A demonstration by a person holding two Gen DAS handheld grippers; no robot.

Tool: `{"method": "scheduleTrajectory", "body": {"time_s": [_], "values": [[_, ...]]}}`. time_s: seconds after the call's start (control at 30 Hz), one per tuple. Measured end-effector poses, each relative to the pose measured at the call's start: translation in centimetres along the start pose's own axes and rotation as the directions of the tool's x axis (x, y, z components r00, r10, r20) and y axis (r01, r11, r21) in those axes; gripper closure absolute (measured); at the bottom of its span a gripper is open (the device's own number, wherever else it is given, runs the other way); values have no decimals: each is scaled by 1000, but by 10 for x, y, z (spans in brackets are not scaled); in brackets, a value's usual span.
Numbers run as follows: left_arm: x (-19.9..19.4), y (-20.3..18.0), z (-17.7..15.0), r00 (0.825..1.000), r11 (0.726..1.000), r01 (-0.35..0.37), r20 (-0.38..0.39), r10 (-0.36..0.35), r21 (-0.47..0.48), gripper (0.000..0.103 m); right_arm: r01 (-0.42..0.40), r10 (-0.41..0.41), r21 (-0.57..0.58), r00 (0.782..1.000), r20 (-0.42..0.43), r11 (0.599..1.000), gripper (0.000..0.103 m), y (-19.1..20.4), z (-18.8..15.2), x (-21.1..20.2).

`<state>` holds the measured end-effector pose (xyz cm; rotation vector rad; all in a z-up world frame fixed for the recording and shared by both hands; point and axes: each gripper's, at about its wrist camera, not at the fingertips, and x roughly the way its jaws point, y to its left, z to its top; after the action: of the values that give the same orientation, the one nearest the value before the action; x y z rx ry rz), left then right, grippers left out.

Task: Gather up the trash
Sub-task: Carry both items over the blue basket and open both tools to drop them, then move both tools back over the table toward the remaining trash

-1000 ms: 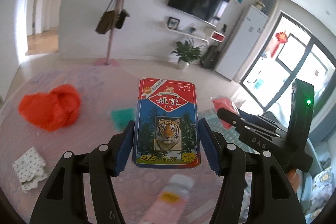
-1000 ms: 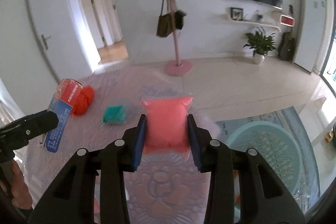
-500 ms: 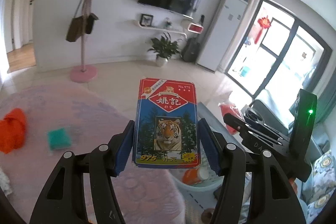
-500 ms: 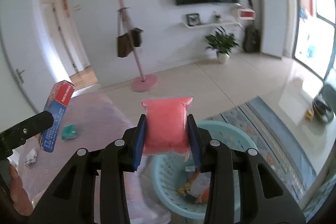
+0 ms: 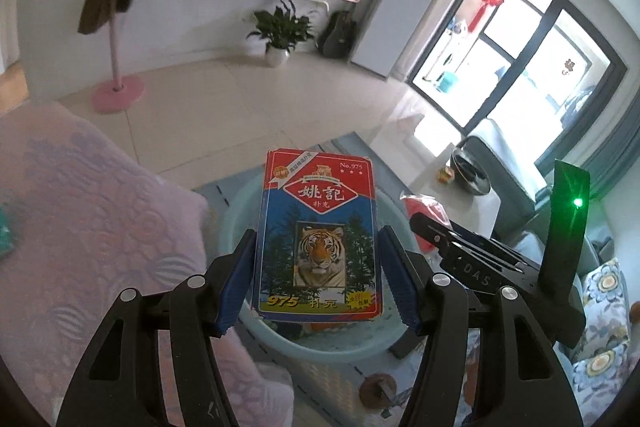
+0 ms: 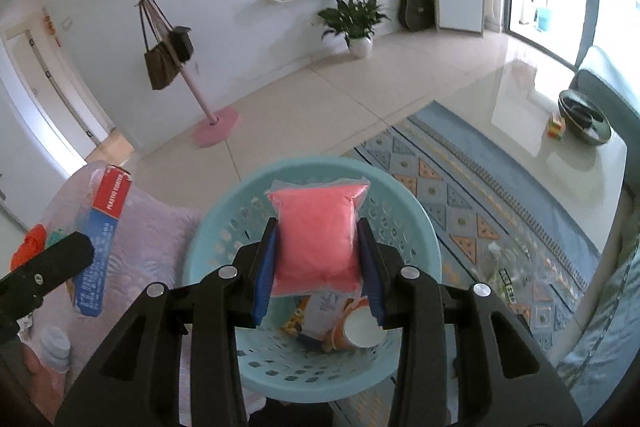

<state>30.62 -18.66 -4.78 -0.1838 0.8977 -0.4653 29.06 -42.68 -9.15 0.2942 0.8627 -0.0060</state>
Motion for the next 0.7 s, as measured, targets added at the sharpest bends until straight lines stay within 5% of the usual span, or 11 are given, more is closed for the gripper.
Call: {"method": "scheduleTrajectory", "body": {"time_s": [0.2, 0.7], "values": [[6, 0, -3, 1000, 1000, -7, -2, 7, 3, 29, -23, 24, 31, 999, -25, 999, 60, -7, -1, 9], [-53, 20, -17, 997, 999, 23, 79, -20, -29, 28, -69, 70, -73, 997, 14, 995, 59, 49, -5, -21]]}}
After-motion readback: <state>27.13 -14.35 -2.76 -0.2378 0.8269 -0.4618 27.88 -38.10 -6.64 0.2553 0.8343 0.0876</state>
